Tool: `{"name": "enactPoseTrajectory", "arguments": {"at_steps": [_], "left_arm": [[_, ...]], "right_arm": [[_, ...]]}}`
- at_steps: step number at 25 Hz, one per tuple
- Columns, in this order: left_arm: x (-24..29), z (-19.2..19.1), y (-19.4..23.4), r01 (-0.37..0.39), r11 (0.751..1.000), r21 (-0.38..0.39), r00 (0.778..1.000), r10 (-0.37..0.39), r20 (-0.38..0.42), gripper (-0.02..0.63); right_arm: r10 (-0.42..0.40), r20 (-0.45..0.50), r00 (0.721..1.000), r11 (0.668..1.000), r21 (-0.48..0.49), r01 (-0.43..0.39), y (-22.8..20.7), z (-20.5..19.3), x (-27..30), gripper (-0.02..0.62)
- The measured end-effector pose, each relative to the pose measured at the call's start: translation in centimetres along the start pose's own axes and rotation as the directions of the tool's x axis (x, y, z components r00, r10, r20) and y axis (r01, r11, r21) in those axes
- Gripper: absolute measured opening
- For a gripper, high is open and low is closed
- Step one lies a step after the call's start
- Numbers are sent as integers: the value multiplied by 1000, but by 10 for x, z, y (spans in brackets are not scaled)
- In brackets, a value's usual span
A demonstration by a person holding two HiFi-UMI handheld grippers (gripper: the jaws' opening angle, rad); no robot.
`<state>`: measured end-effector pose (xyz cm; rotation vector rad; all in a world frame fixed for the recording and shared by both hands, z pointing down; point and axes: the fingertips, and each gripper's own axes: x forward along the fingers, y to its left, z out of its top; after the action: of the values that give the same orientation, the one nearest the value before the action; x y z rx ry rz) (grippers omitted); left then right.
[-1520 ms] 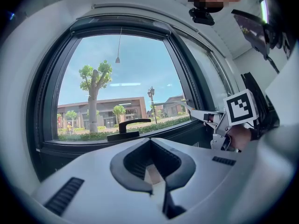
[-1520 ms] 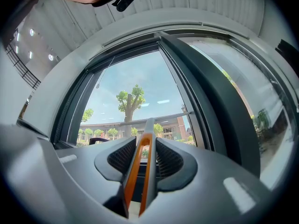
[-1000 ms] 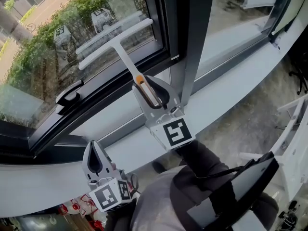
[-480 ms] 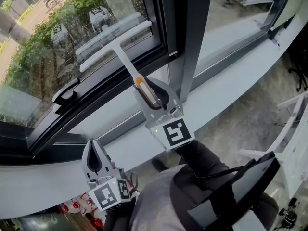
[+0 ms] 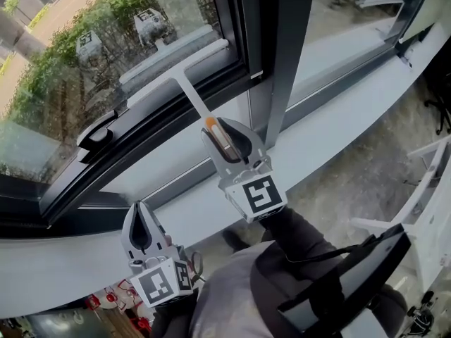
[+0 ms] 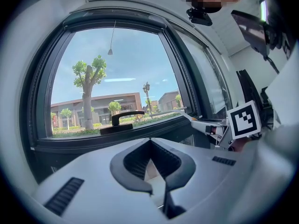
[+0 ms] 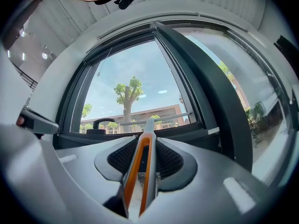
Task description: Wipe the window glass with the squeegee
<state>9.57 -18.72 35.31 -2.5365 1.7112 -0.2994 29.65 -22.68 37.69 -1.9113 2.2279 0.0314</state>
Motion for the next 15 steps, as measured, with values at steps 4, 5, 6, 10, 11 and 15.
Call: {"name": "enactPoseTrajectory", "arguments": {"at_steps": [4,5,6,10,11,15], "left_arm": [[-1,-1,0,3,1000,6,1000,-3,-4,0],[-2,-2,0,4,1000,7,1000,-4,-6,0],[-2,-2,0,5,1000,7,1000,-5,-7,0],[-3,-6,-1,8,1000,14,1000,-8,-12,0],[-4,-7,-1,11,1000,13,1000,-10,-16,0],[-10,-9,2,15,1000,-8,1000,-15,-23,0]], "right_arm": [[-5,-23,1000,1000,15,5,0,-11,-2,130],[-6,-29,1000,1000,18,7,-1,-14,-3,130],[-7,-36,999,1000,19,7,-1,-16,-4,130],[-13,-37,999,1000,15,14,-1,-22,-6,130],[-17,-37,999,1000,14,18,-1,-22,-7,130],[-6,-15,1000,1000,-8,6,5,-14,-14,130]]}}
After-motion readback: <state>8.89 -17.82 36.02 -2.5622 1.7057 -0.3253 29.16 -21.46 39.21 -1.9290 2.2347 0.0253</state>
